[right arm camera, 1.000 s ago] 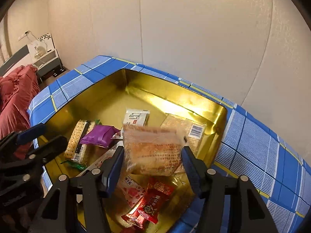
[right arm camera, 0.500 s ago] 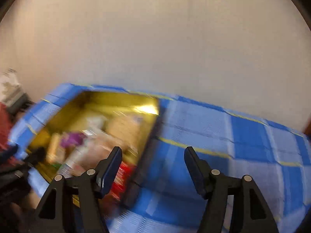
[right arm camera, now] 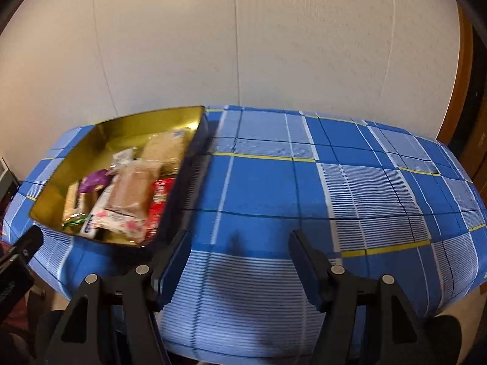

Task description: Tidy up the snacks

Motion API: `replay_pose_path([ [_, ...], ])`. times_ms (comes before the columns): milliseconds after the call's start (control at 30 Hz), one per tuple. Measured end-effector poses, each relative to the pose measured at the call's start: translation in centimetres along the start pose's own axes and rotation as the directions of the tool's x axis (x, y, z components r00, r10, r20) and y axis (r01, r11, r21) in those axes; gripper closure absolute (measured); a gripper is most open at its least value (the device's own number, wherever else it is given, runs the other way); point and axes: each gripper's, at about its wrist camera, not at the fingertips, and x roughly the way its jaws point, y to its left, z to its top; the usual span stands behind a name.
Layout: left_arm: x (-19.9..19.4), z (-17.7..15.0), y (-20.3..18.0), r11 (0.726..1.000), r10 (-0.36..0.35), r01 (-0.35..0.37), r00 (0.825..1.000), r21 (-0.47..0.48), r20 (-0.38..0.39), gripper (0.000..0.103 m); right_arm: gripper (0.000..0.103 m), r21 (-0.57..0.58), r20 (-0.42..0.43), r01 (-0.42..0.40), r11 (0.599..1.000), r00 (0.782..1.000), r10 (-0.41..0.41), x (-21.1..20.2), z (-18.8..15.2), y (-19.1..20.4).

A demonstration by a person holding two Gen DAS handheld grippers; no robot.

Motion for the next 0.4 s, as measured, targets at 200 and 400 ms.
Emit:
replay_pose_path([
  [200,-0.2,-0.5,0.9,1.0,0.006,-0.006,1.0,0.019,0.002,0.0,0.035,-0.056,0.008,-0.014,0.998,1.0,0.014,-0.8,-0.8,2.7],
  [400,-0.1,-0.8,1.2,1.0,-0.008,0.008,1.0,0.015,0.01,0.0,0.035,-0.121,0.015,-0.017,0.993,1.0,0.019,-1.0,-1.2,4.7],
])
